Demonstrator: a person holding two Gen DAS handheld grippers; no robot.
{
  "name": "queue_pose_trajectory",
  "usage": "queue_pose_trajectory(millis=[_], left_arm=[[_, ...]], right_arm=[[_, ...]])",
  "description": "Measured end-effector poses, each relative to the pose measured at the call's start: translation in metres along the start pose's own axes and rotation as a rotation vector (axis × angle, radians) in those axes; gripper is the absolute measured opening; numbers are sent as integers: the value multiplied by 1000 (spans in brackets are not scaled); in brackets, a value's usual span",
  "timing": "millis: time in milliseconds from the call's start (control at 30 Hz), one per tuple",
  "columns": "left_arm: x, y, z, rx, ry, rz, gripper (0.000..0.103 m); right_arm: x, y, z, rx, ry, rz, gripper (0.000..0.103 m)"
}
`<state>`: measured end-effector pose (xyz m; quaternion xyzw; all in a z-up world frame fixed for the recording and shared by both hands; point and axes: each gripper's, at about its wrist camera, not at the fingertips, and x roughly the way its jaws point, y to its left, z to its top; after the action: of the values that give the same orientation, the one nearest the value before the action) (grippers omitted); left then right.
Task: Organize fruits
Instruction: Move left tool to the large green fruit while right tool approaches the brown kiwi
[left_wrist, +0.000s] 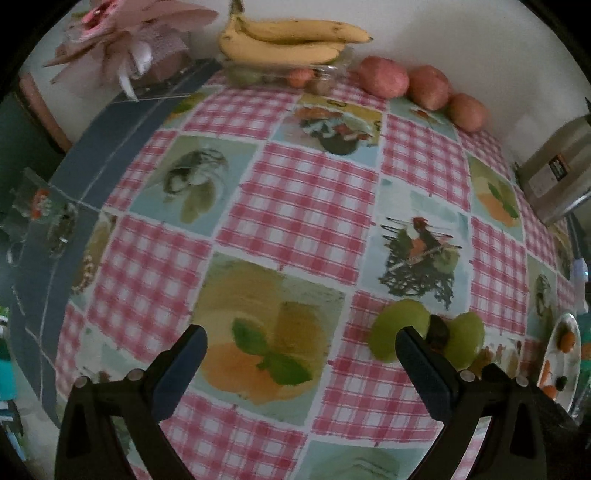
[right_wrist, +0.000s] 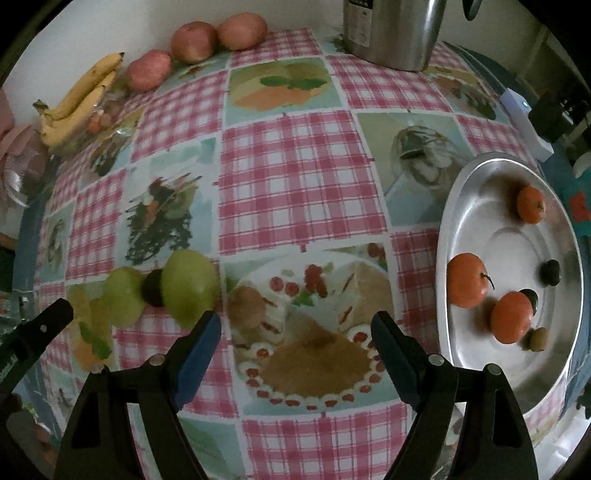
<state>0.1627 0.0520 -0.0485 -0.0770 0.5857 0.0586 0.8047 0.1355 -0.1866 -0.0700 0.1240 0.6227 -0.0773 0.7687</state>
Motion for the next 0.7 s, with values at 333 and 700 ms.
queue_pose_trajectory(millis=[333, 700], left_arm=[[14, -26, -1, 47, 19, -67, 103], [25, -34, -2, 39, 28, -124, 101]], right_arm=[[13, 2, 1, -4, 18, 13, 84], [22, 12, 1, -36, 26, 4, 84]])
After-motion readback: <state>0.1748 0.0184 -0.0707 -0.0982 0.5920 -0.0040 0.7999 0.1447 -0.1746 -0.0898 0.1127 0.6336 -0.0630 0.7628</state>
